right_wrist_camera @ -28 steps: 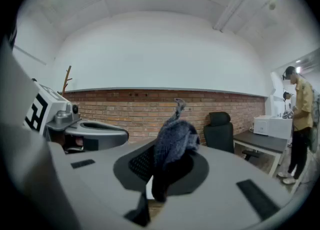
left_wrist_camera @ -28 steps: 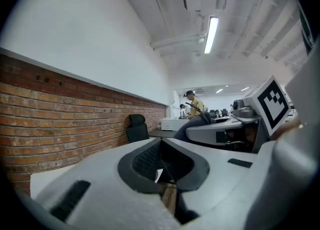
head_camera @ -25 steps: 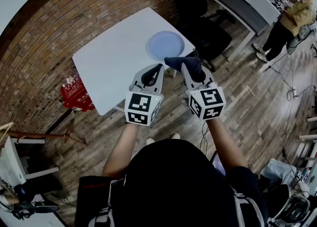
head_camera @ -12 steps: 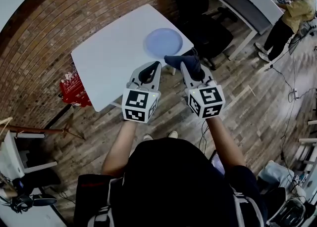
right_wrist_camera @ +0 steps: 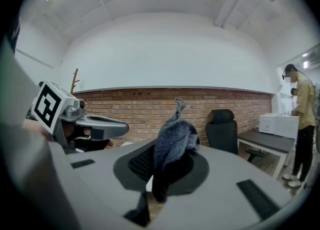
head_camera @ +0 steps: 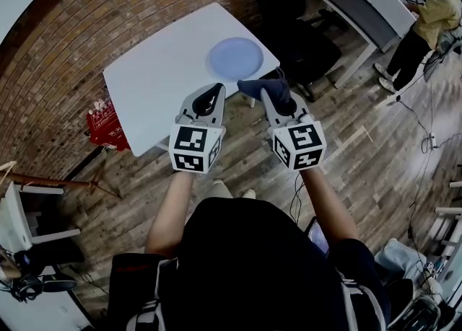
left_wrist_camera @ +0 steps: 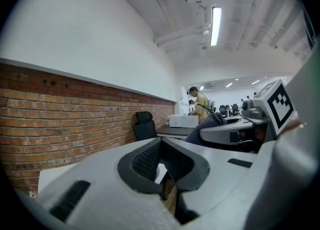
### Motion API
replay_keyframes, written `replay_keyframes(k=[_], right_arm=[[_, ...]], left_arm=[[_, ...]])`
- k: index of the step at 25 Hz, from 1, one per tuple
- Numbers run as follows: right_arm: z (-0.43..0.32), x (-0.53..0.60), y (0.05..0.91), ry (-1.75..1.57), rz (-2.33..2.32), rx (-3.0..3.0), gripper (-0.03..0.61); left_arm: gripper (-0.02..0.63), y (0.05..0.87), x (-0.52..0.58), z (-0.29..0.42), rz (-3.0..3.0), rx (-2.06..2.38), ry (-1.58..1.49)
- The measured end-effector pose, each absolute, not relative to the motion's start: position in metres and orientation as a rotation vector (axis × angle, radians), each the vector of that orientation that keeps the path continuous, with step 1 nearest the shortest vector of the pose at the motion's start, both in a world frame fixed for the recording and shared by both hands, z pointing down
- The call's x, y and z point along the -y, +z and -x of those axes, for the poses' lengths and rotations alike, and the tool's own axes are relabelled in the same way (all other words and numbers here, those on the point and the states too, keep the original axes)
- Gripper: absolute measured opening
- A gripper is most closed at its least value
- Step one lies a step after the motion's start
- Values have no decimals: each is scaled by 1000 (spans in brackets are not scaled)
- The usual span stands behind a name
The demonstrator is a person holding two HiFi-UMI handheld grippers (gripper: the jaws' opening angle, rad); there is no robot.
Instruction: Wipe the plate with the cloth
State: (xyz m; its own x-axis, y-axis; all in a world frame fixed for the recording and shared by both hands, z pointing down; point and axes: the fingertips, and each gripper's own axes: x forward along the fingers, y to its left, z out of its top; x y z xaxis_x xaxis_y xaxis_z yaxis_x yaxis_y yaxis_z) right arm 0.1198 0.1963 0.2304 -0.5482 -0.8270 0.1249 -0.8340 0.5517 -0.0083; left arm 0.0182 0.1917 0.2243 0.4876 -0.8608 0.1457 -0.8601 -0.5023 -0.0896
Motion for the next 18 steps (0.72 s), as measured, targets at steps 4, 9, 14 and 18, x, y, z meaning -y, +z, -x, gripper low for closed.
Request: replay_keyframes(k=[4,9,14,18], right_arm=[[-116,-190,228,90,-1414,2678,41],[-108,-179,231,79,-1384,2682,41],[-97,-159,232,83,-1378,2679,41],[-88,-138,228,86,-1383,2684,41]], left_arm=[[20,224,-186,-11,2690,-1584,-276],[20,226,-174,0,2675,-1617,-267],[20,228,-155,6,2682,-1607,-271],[20,225,-135,13,2685,-1593,-279]])
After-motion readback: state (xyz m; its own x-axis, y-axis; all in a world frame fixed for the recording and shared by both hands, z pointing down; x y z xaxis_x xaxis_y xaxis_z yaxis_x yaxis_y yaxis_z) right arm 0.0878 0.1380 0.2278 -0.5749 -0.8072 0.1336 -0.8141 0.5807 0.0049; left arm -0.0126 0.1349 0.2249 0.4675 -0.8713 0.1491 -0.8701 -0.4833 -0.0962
